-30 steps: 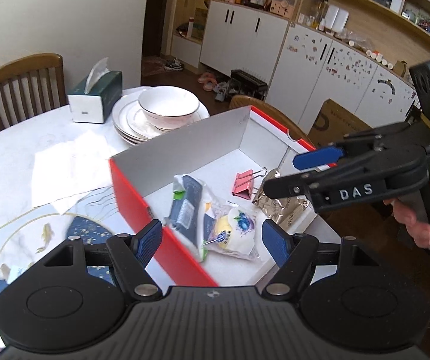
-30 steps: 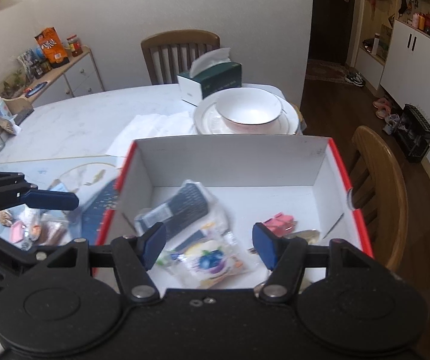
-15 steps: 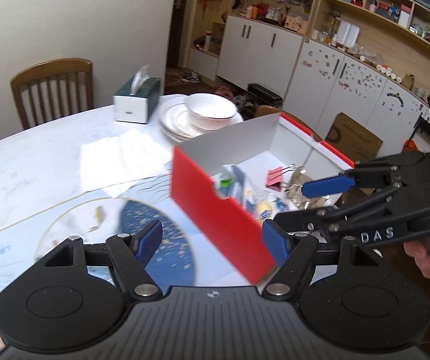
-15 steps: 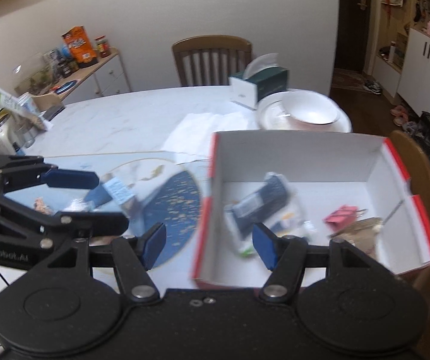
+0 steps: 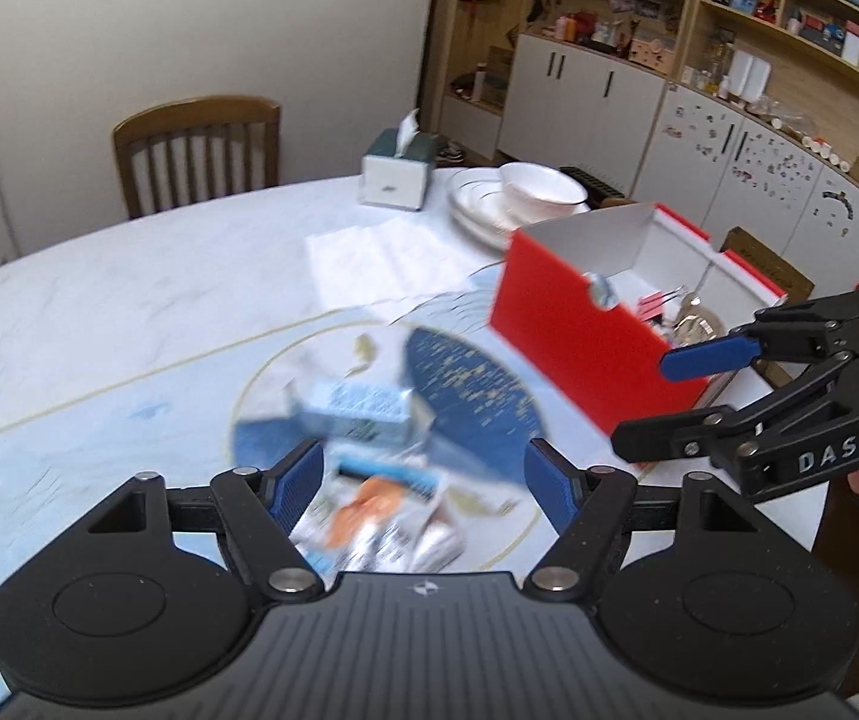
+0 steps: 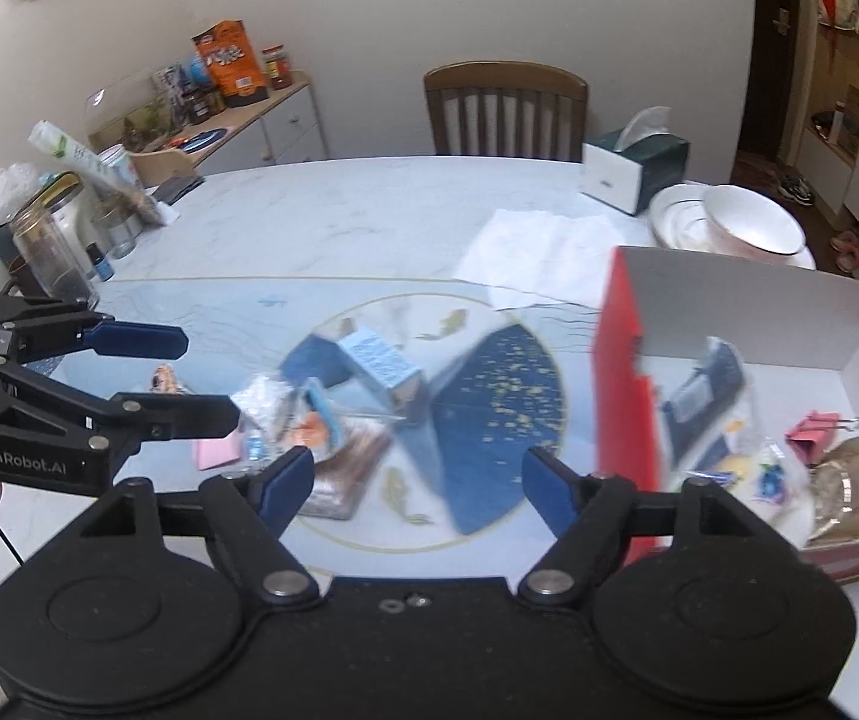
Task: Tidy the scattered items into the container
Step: 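Move both open tools back toward the remaining items on the table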
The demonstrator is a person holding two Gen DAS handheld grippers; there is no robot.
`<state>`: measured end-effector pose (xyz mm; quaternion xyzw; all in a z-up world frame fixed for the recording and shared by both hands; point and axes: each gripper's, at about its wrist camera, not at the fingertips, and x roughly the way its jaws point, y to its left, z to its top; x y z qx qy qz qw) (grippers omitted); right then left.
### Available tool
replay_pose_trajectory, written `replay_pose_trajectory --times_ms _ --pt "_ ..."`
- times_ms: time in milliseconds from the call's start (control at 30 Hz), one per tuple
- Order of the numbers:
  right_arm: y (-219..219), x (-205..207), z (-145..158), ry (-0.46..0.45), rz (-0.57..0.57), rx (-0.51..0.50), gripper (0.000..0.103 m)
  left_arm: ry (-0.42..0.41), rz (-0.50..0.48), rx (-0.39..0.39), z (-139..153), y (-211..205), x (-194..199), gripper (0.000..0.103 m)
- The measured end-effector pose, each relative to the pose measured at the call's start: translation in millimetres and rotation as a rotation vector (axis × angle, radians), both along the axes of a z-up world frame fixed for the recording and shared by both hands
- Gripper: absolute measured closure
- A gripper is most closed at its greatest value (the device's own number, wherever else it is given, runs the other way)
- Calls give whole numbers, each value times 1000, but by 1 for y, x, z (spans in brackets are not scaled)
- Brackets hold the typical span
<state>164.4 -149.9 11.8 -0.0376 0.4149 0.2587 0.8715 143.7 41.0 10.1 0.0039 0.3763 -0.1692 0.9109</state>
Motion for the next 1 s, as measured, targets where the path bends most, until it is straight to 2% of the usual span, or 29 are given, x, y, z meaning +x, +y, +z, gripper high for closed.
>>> replay_pose_trajectory --times_ms 433,500,567,1000 --pt "55 -3 -27 28 -39 -48 23 18 105 39 -31 81 -14 18" --pt "61 -1 -31 27 -41 -61 23 25 118 38 -36 90 -13 9" --pt "67 1 -37 33 -33 -78 24 30 120 30 -41 97 -11 4" --pt "97 25 -64 32 -32 -156 28 91 118 58 -83 122 11 1"
